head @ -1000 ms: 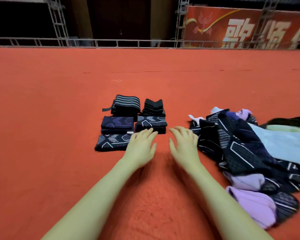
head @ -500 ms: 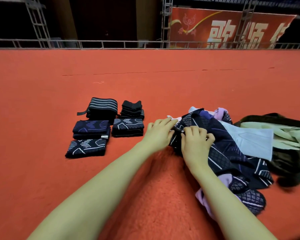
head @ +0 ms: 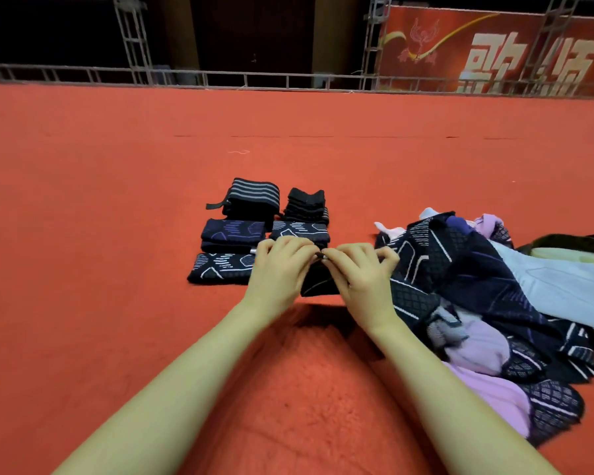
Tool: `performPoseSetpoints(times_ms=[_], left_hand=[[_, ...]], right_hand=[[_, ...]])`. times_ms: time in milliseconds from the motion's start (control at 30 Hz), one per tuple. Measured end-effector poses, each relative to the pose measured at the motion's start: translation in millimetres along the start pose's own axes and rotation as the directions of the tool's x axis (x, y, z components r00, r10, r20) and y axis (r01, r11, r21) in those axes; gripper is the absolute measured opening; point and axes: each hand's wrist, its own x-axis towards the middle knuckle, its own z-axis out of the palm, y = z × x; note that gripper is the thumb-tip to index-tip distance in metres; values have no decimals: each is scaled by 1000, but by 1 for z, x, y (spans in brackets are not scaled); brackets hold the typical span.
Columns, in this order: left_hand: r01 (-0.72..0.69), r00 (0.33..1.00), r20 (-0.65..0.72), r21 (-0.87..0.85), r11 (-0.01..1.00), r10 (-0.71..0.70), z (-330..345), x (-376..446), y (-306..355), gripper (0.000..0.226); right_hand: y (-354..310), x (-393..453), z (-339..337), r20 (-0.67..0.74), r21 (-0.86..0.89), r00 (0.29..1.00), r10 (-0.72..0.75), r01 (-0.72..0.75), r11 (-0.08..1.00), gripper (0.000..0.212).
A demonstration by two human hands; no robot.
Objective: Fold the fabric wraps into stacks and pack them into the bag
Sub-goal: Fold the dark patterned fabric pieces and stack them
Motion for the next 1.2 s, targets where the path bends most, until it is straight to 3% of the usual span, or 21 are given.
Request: performPoseSetpoints(times_ms=[167, 267, 433, 600, 733, 867, 1033, 1200], left_hand=[[-123, 992, -1, 218, 968, 126, -44, -66, -50, 16], [-165, 986, 57, 223, 961, 156, -60, -106, -61, 16], [-92, 989, 123, 127, 988, 77, -66, -133, -49, 25], [170, 967, 178, 95, 981, -185, -59, -129, -31, 35], [328, 865, 282, 306, 894, -415, -46, -114, -24, 32], [394, 735, 398, 407, 824, -548, -30, -100, -18, 39], [366, 689, 463, 441, 820, -557, -13, -90, -26, 37], [395, 709, 436, 405, 824, -554, -10, -91, -32, 27]], right_hand=[[-57, -11, 29, 108, 66, 971, -211, 205, 977, 16], [-82, -24, 34, 201, 126, 945, -259, 237, 963, 15], [-87, -43, 22, 301, 173, 927, -226, 180, 968, 21], [-74, -62, -3, 441, 263, 879, -181, 67, 963, 46], [-71, -66, -13, 393, 47, 915, 96, -125, 991, 27], [-68, -68, -6, 566, -182, 765, 307, -247, 952, 43], [-64, -55, 10, 723, -239, 610, 324, -219, 946, 40], [-61, -44, 29, 783, -290, 487, 386, -262, 920, 41]])
